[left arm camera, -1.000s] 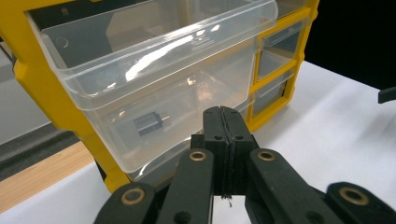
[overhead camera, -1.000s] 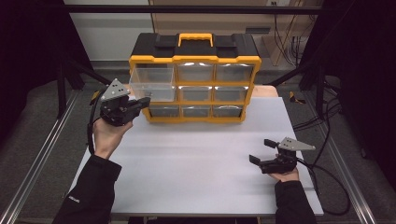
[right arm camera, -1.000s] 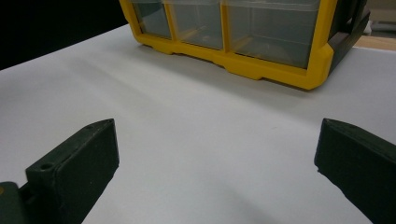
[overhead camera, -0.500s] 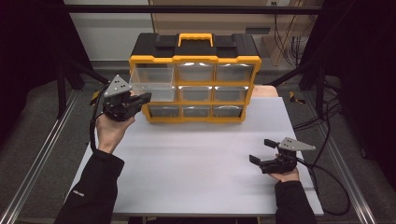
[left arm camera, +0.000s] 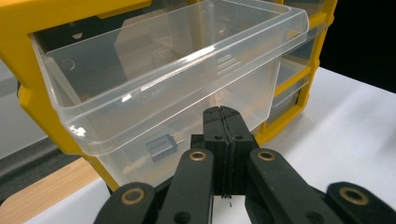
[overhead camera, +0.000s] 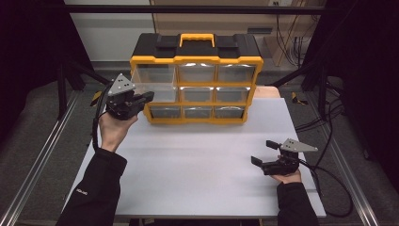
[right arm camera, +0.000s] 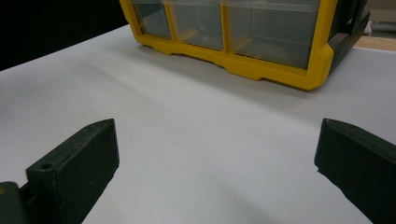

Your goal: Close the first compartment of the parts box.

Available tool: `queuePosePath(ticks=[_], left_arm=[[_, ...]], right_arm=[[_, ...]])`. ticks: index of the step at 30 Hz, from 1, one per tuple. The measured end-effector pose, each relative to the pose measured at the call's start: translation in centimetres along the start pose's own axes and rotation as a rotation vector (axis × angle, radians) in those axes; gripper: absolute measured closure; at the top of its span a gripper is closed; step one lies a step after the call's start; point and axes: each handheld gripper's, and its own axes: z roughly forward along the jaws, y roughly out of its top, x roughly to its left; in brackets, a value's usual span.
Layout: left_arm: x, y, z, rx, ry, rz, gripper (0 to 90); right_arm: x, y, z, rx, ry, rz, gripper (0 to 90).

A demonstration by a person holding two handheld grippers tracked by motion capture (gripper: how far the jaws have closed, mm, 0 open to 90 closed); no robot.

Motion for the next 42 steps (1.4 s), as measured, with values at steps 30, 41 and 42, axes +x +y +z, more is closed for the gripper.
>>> queuePosePath(ticks=[30, 41, 42], left_arm=[[1.4, 0.4, 1.5, -0.004, 0.012, 0.000, 89.2], [2.0, 0.5, 2.4, -0.010, 0.026, -0.008, 89.2], [2.1, 0.5, 2.5, -0.010, 0.027, -0.008, 89.2]], right_arm=[[0.0, 0.0, 0.1, 0.007, -0.002, -0.001, 0.4], [0.0, 0.0, 0.0, 0.005, -0.002, 0.000, 0.4], [0.0, 0.0, 0.0, 0.006, -0.003, 0.000, 0.4]])
